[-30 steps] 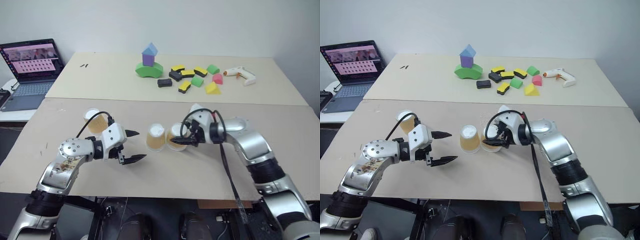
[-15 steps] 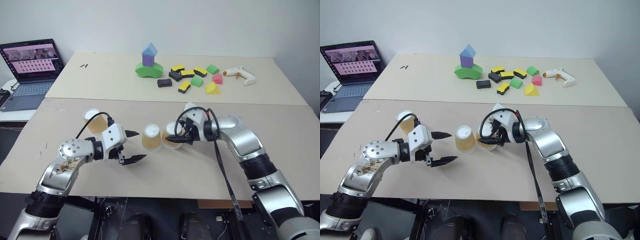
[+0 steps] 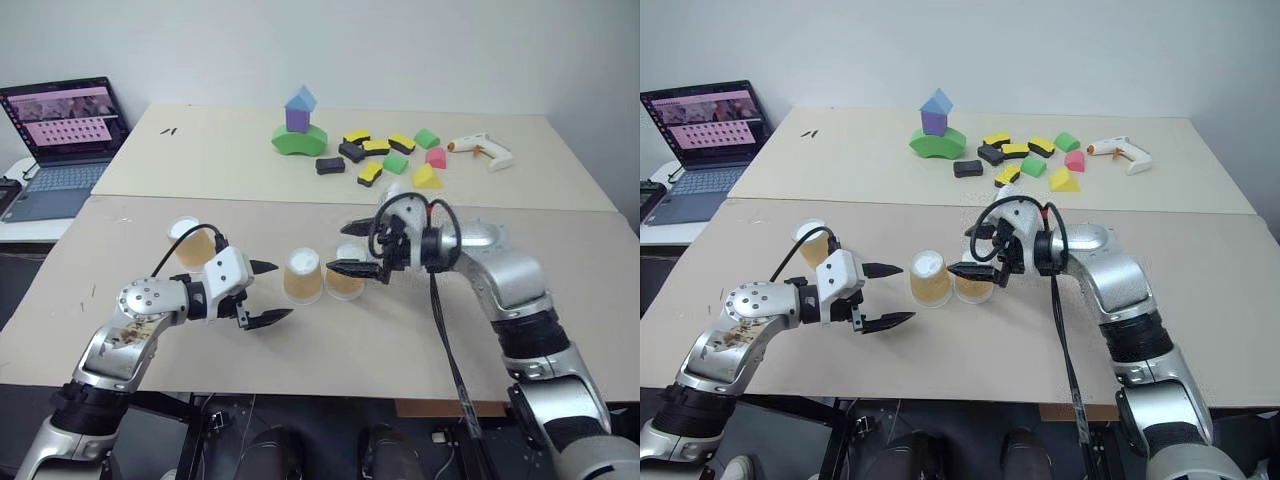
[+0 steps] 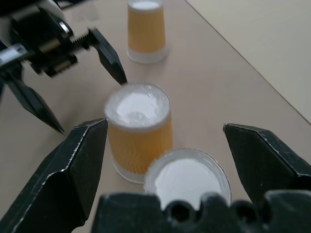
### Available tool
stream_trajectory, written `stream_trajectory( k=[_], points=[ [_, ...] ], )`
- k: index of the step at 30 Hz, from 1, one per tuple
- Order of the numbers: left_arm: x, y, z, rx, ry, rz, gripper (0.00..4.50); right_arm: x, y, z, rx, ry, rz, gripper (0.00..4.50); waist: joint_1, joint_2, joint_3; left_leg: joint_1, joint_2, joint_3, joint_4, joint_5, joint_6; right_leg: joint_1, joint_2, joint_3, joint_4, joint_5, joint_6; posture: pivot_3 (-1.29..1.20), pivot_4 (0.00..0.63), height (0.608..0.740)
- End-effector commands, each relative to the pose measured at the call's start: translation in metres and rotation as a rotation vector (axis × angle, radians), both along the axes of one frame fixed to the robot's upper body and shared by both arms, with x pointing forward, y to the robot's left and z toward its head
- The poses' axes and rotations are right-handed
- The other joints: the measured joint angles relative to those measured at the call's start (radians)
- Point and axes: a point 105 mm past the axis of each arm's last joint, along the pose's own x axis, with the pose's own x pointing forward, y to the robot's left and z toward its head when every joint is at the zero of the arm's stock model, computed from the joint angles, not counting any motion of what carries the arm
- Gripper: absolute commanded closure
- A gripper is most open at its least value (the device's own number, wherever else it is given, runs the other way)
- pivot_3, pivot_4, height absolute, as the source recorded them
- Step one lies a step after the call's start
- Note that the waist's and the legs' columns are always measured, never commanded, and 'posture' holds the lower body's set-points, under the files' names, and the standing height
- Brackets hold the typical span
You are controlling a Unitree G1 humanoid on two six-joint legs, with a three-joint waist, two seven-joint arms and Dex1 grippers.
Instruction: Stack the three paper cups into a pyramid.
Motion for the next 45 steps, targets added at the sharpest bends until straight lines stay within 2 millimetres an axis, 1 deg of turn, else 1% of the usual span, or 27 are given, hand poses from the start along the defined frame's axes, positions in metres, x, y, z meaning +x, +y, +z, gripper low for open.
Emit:
stream_trajectory(
  k=[1, 3, 4, 6, 8, 11, 14, 16, 17, 18, 19, 22, 24, 25, 26, 28, 29, 32, 35, 38, 42, 45],
  points=[
    [0.000, 0.004, 0.014, -0.048, -0.054, 0.051, 0.00, 0.000, -0.013, 0.050, 0.193, -0.069, -0.067, 0.09, -0.001, 0.000, 0.000, 0.000, 0.000, 0.000, 0.000, 0.000, 0.000, 0.000, 0.000, 0.000, 0.000, 0.000, 0.000, 0.00, 0.150, 0.691],
    [0.000, 0.008, 0.019, -0.089, -0.067, 0.106, 0.00, 0.004, -0.022, 0.062, 0.267, -0.060, -0.129, 0.09, -0.003, 0.000, 0.000, 0.000, 0.000, 0.000, 0.000, 0.000, 0.000, 0.000, 0.000, 0.000, 0.000, 0.000, 0.000, 0.00, 0.150, 0.691],
    [-0.005, 0.010, 0.024, -0.121, -0.097, 0.158, 0.00, 0.006, -0.031, 0.063, 0.272, -0.061, -0.179, 0.09, -0.003, 0.000, 0.000, 0.000, 0.000, 0.000, 0.000, 0.000, 0.000, 0.000, 0.000, 0.001, 0.000, 0.000, 0.000, 0.00, 0.150, 0.691],
    [-0.018, 0.017, 0.037, -0.230, -0.128, 0.299, 0.00, 0.005, -0.052, 0.058, 0.253, -0.059, -0.276, 0.09, -0.004, 0.000, 0.000, 0.000, 0.000, 0.000, -0.001, 0.000, 0.000, 0.000, 0.000, 0.000, -0.001, 0.000, 0.000, 0.00, 0.150, 0.691],
    [-0.030, 0.026, 0.044, -0.297, -0.133, 0.405, 0.00, 0.001, -0.065, 0.053, 0.243, -0.051, -0.328, 0.09, 0.000, -0.001, 0.000, 0.000, 0.000, -0.001, -0.003, 0.000, 0.001, 0.000, -0.001, 0.001, -0.002, 0.000, 0.000, 0.00, 0.150, 0.691],
    [-0.040, 0.047, 0.035, -0.302, -0.131, 0.590, 0.00, -0.001, -0.079, 0.044, 0.228, -0.029, -0.391, 0.09, 0.004, -0.001, 0.000, 0.000, 0.000, -0.002, -0.004, 0.000, 0.001, 0.001, -0.001, -0.001, -0.003, 0.000, 0.000, 0.00, 0.150, 0.691],
    [-0.040, 0.084, 0.019, -0.301, -0.178, 0.894, 0.00, 0.001, -0.089, 0.036, 0.217, -0.010, -0.437, 0.09, 0.003, -0.001, 0.000, 0.003, 0.000, -0.001, -0.002, 0.000, 0.001, 0.004, -0.001, 0.001, -0.002, 0.000, 0.000, 0.00, 0.150, 0.691],
    [-0.037, 0.105, 0.010, -0.277, -0.222, 1.055, 0.00, 0.003, -0.089, 0.034, 0.214, -0.005, -0.443, 0.09, 0.003, -0.001, 0.000, 0.009, 0.000, -0.001, -0.002, -0.001, 0.001, 0.009, -0.001, 0.002, -0.002, 0.000, 0.001, 0.00, 0.150, 0.691],
    [-0.033, 0.111, 0.006, -0.259, -0.236, 1.106, 0.00, 0.004, -0.088, 0.032, 0.211, -0.003, -0.444, 0.09, 0.004, -0.001, 0.000, 0.013, 0.000, -0.001, -0.003, -0.001, 0.000, 0.013, -0.001, 0.002, -0.002, 0.000, 0.001, 0.00, 0.150, 0.691],
    [-0.027, 0.116, 0.003, -0.261, -0.247, 1.150, 0.00, 0.004, -0.086, 0.030, 0.201, 0.001, -0.437, 0.09, 0.005, -0.001, 0.000, 0.015, 0.001, -0.002, -0.003, -0.006, -0.007, 0.014, -0.002, 0.003, -0.002, 0.000, 0.001, 0.00, 0.150, 0.691],
    [-0.020, 0.119, 0.000, -0.252, -0.253, 1.175, 0.00, 0.003, -0.083, 0.027, 0.186, 0.002, -0.424, 0.09, 0.007, -0.001, 0.000, 0.016, 0.001, -0.002, -0.003, -0.006, -0.007, 0.014, -0.002, 0.003, -0.002, 0.000, 0.001, 0.00, 0.150, 0.691],
    [-0.002, 0.124, -0.004, -0.268, -0.244, 1.202, 0.00, -0.002, -0.074, 0.019, 0.142, 0.006, -0.389, 0.09, 0.017, -0.002, 0.000, 0.015, 0.001, -0.002, -0.003, -0.006, -0.007, 0.013, -0.002, 0.003, -0.002, 0.001, 0.000, 0.00, 0.150, 0.691],
    [0.010, 0.122, 0.000, -0.293, -0.248, 1.184, 0.00, -0.007, -0.073, 0.012, 0.105, 0.019, -0.366, 0.09, 0.020, -0.002, 0.000, 0.013, 0.000, -0.002, -0.003, -0.006, -0.007, 0.012, -0.002, 0.002, -0.002, 0.001, 0.000, 0.00, 0.150, 0.691],
    [0.017, 0.119, 0.002, -0.293, -0.248, 1.160, 0.00, -0.011, -0.074, 0.009, 0.094, 0.028, -0.357, 0.09, 0.024, -0.002, 0.000, 0.012, 0.000, -0.001, -0.003, -0.003, -0.001, 0.012, -0.002, 0.002, -0.003, 0.001, 0.000, 0.00, 0.150, 0.691],
    [0.022, 0.117, 0.006, -0.297, -0.261, 1.137, 0.00, -0.014, -0.075, 0.007, 0.087, 0.036, -0.347, 0.09, 0.027, -0.002, 0.000, 0.010, 0.000, -0.002, -0.003, -0.002, 0.002, 0.011, -0.002, 0.001, -0.003, 0.001, 0.000, 0.00, 0.150, 0.691],
    [0.031, 0.117, 0.012, -0.292, -0.285, 1.114, 0.00, -0.019, -0.079, 0.005, 0.073, 0.041, -0.334, 0.09, 0.026, -0.003, -0.001, 0.007, 0.000, -0.002, -0.003, -0.002, 0.002, 0.010, -0.002, -0.001, -0.004, 0.001, 0.000, 0.00, 0.150, 0.691],
    [0.037, 0.116, 0.015, -0.290, -0.290, 1.089, 0.00, -0.024, -0.085, -0.001, 0.047, 0.051, -0.316, 0.09, 0.025, -0.003, 0.000, 0.007, 0.000, -0.002, -0.003, -0.002, 0.002, 0.010, -0.002, -0.001, -0.004, 0.001, 0.000, 0.00, 0.150, 0.691],
    [0.051, 0.117, 0.019, -0.280, -0.284, 1.036, 0.00, -0.037, -0.093, -0.013, -0.018, 0.075, -0.269, 0.09, 0.026, -0.003, 0.000, 0.007, 0.000, -0.002, -0.003, -0.002, 0.002, 0.010, -0.002, -0.003, -0.005, 0.001, 0.001, 0.00, 0.150, 0.691],
    [0.060, 0.120, 0.026, -0.288, -0.292, 1.008, 0.00, -0.044, -0.094, -0.017, -0.064, 0.066, -0.228, 0.09, 0.021, -0.003, 0.000, 0.008, 0.000, -0.002, -0.003, -0.002, 0.002, 0.010, -0.002, -0.002, -0.005, 0.001, 0.001, 0.00, 0.150, 0.691],
    [0.070, 0.121, 0.029, -0.270, -0.295, 0.970, 0.00, -0.047, -0.091, -0.018, -0.103, 0.052, -0.186, 0.09, 0.016, -0.004, 0.000, 0.009, 0.000, -0.002, -0.003, -0.002, 0.002, 0.010, -0.003, -0.001, -0.004, 0.001, 0.001, 0.00, 0.150, 0.691],
    [0.084, 0.117, 0.037, -0.290, -0.278, 0.908, 0.00, -0.044, -0.088, -0.020, -0.128, 0.043, -0.170, 0.09, 0.018, -0.004, 0.000, 0.010, 0.000, -0.002, -0.003, -0.002, 0.002, 0.011, -0.003, -0.002, -0.004, 0.001, 0.001, 0.00, 0.150, 0.691],
    [0.091, 0.106, 0.037, -0.292, -0.258, 0.842, 0.00, -0.043, -0.087, -0.023, -0.137, 0.045, -0.179, 0.09, 0.020, -0.005, 0.001, 0.009, 0.000, -0.002, -0.002, -0.002, 0.002, 0.011, -0.005, -0.002, -0.004, 0.001, 0.001, 0.00, 0.150, 0.691]
  ],
)
